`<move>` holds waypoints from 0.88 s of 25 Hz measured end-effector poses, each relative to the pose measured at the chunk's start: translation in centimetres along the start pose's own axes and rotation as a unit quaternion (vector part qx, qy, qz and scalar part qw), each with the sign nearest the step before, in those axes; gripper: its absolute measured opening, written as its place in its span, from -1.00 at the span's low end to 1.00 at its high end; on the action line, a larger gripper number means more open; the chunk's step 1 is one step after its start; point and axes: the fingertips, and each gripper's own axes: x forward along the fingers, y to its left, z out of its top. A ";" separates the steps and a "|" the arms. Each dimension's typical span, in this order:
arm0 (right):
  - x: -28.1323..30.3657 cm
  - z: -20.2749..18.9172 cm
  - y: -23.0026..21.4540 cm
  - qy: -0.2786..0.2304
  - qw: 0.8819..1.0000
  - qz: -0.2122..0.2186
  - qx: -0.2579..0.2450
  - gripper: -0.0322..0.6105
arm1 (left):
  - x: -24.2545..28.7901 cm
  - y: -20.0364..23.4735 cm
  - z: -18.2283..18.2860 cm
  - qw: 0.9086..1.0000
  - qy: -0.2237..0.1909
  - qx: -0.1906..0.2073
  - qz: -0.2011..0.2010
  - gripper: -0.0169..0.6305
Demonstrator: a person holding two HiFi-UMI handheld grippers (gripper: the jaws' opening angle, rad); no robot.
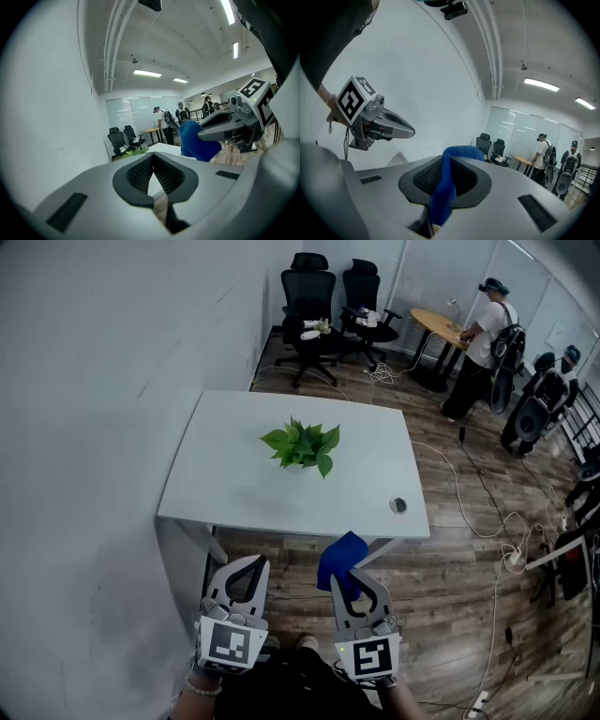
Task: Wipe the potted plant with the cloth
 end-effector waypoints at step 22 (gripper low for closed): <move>1.7 0.9 1.6 0.009 0.999 -0.031 0.014 -0.67 | -1.1 3.0 -1.1 0.999 -0.006 -0.045 -0.011 -0.90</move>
